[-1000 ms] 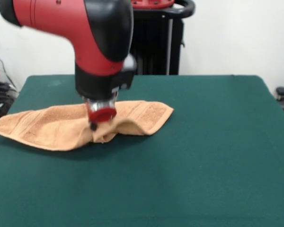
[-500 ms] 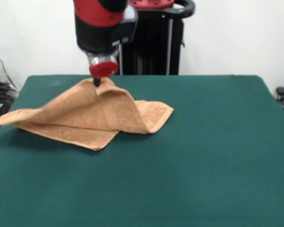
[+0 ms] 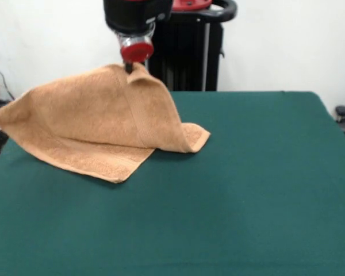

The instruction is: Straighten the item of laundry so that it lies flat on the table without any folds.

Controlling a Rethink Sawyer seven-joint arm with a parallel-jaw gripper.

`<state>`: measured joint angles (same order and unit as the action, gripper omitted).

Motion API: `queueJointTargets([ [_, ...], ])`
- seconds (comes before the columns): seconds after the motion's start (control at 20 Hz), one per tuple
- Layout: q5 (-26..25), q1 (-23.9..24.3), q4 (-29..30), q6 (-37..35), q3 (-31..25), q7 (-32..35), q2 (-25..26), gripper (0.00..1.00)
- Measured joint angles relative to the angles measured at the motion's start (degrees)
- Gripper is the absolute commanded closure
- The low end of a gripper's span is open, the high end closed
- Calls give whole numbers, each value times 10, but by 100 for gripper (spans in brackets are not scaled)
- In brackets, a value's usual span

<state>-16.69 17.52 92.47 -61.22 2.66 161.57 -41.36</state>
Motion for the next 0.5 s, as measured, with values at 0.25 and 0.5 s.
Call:
queueJointTargets([
  [0.25, 8, 11, 54, -25, -1, 0, -24, 100],
  [0.5, 17, 32, 95, -63, -5, 0, -38, 100],
])
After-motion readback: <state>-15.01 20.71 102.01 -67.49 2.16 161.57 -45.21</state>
